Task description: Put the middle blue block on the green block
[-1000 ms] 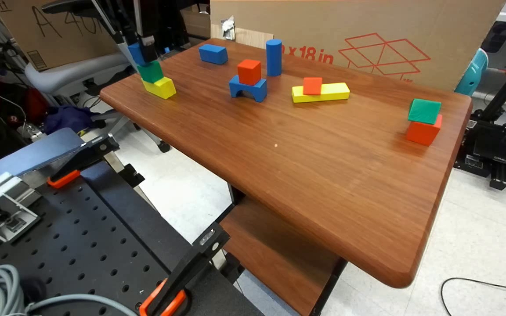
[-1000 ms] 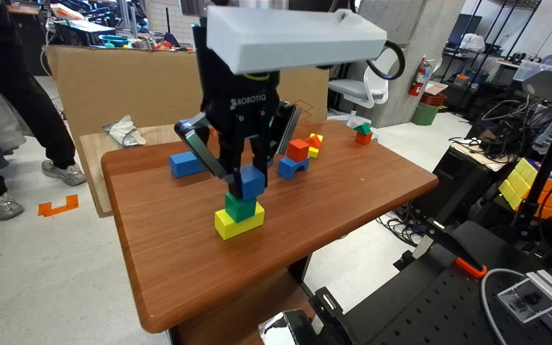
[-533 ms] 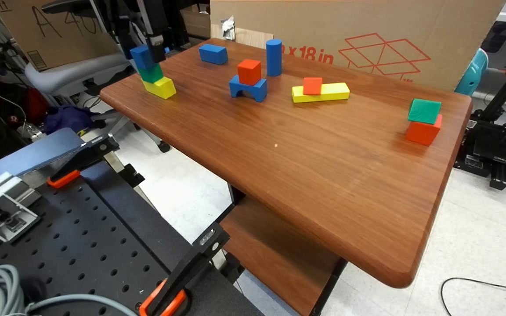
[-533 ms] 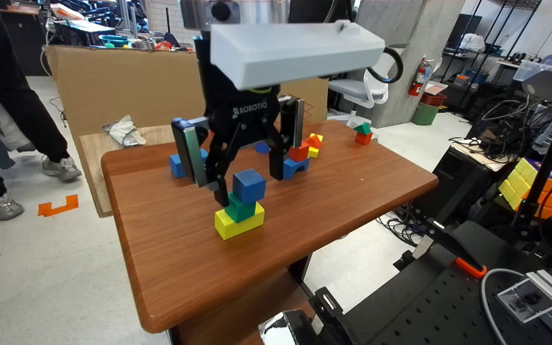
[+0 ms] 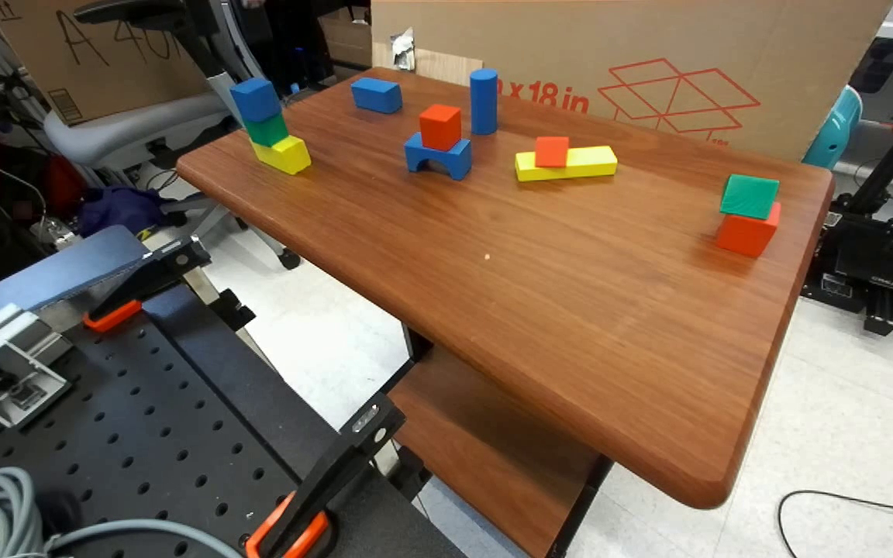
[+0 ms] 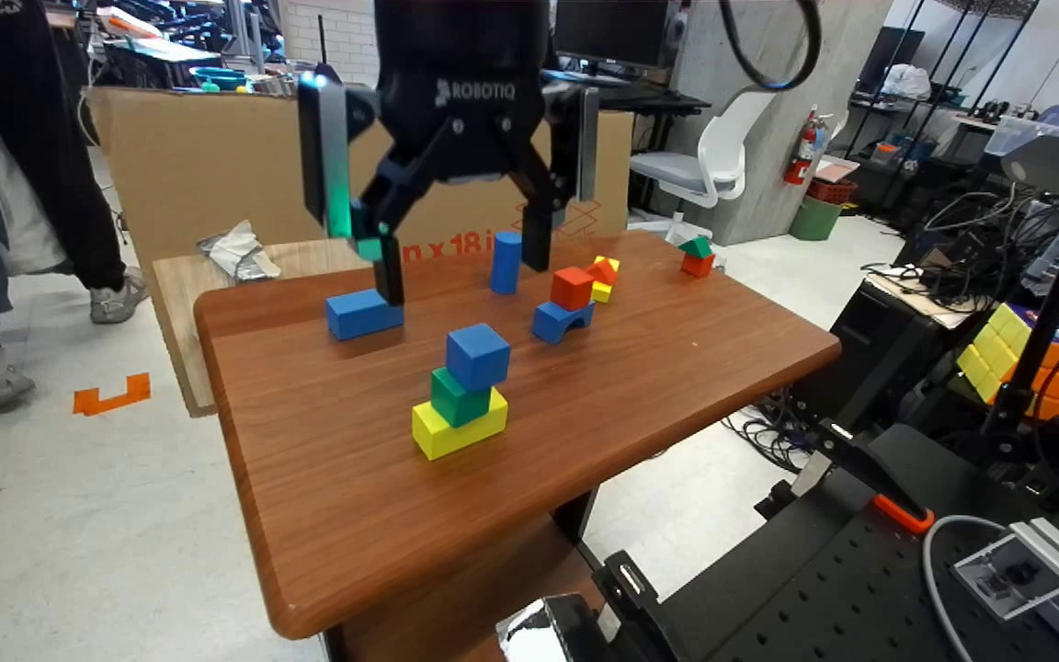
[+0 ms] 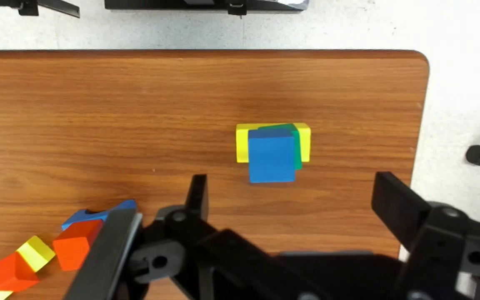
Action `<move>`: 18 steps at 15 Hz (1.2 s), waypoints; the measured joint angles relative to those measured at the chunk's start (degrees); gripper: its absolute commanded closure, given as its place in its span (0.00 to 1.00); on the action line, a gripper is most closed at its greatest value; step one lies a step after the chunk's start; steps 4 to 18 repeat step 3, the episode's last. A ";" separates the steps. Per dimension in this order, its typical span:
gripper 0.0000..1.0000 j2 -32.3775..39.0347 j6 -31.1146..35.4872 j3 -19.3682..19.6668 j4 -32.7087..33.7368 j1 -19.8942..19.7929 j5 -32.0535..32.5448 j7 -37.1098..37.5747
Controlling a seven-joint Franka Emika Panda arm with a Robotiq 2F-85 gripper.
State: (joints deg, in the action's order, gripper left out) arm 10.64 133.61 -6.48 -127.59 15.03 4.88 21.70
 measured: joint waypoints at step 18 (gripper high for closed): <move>0.00 -4.82 -4.89 0.00 0.17 -0.91 -3.03 0.01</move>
